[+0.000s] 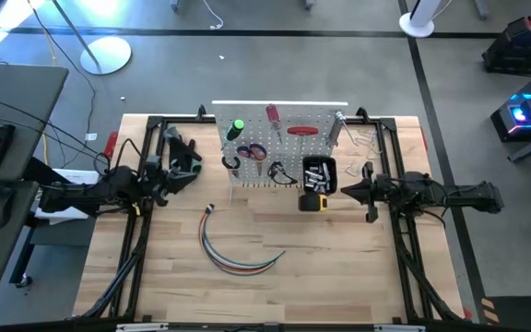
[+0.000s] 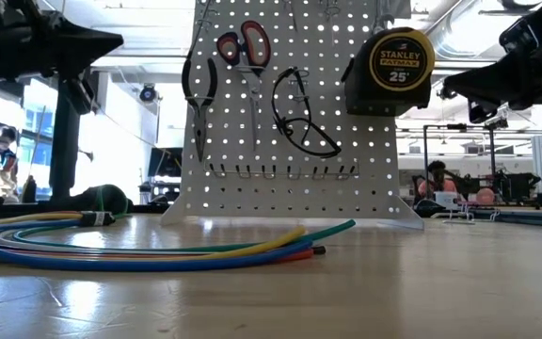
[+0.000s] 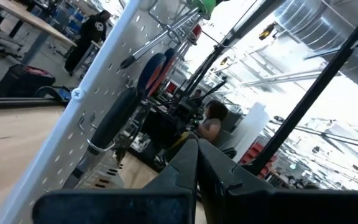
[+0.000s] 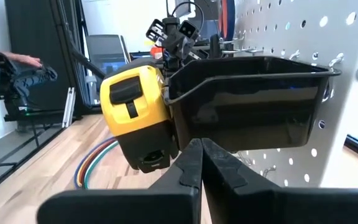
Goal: Hang tools onto peg board
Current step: Return to Home Position
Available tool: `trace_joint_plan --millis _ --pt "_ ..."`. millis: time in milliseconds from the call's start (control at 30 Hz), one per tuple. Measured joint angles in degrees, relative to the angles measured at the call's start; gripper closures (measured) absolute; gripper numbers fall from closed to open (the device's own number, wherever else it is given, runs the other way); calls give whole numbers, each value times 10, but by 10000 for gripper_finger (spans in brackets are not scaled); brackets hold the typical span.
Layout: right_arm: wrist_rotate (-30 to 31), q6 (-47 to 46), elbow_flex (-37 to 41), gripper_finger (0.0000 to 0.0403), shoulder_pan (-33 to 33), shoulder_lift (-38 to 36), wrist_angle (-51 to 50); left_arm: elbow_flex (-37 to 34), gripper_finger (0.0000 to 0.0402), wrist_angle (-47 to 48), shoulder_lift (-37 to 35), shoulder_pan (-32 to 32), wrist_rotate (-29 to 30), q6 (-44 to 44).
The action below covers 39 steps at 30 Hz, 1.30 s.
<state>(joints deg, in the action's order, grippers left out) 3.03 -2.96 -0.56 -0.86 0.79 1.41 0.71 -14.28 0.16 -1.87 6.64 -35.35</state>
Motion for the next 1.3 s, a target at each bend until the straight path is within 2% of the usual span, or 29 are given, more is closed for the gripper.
trace_joint_plan --millis 533,600,667,800,900,1033,1133,1300 --pt "0 0 0 402 0 2 0 0 401 0 0 5 0 0" --pt "0 0 0 402 0 2 0 0 401 11 0 5 -26 12" --pt "0 0 0 402 0 2 0 0 402 39 0 4 -62 70" --pt "0 0 0 402 0 2 0 -1 401 54 0 0 -53 311" --pt "0 0 0 402 0 2 0 -1 401 77 0 0 -74 410" --pt "0 0 0 402 0 2 0 -1 401 122 0 0 -112 421" --pt "0 0 0 402 0 2 0 -1 402 122 0 0 -115 425" --pt "0 0 0 402 0 2 0 0 401 132 0 0 -108 360"
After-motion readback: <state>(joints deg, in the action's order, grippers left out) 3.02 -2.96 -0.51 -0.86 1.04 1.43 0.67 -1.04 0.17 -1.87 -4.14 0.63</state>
